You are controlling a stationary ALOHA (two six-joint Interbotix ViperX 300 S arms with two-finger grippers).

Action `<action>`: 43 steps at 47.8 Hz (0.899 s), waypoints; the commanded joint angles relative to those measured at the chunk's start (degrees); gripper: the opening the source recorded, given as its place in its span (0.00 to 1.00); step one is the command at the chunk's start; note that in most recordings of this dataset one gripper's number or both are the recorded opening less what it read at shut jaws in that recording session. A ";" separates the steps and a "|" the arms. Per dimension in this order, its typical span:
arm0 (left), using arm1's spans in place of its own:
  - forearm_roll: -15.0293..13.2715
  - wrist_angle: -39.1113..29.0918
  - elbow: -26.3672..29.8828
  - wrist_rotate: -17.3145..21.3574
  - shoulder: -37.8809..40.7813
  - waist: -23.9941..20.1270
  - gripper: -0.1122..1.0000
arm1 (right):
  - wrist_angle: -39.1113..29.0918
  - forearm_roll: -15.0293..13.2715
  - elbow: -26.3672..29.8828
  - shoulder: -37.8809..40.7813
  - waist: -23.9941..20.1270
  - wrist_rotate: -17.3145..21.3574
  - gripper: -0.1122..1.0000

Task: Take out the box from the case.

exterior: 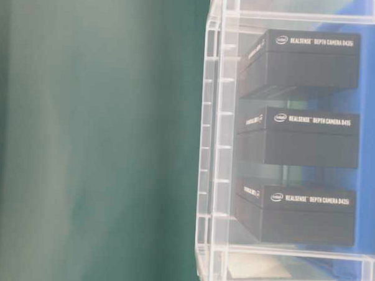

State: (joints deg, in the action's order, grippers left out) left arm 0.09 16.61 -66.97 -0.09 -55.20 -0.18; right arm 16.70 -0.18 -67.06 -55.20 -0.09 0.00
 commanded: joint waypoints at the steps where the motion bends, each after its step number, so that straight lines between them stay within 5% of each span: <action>1: 1.05 -1.14 1.23 -0.44 0.35 0.35 0.11 | 0.18 0.26 0.70 0.53 -0.18 0.62 0.10; 21: 1.14 -3.52 2.64 -2.11 -0.26 0.35 0.11 | -9.40 0.62 4.39 0.44 -0.18 4.48 0.10; 43: 1.32 -19.86 19.60 -2.29 0.18 0.53 0.11 | -28.56 0.00 23.82 1.14 -0.18 4.48 0.10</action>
State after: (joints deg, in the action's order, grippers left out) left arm 1.14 -0.26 -51.86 -2.37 -55.63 0.09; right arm -9.84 -0.09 -47.11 -54.58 -0.18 4.48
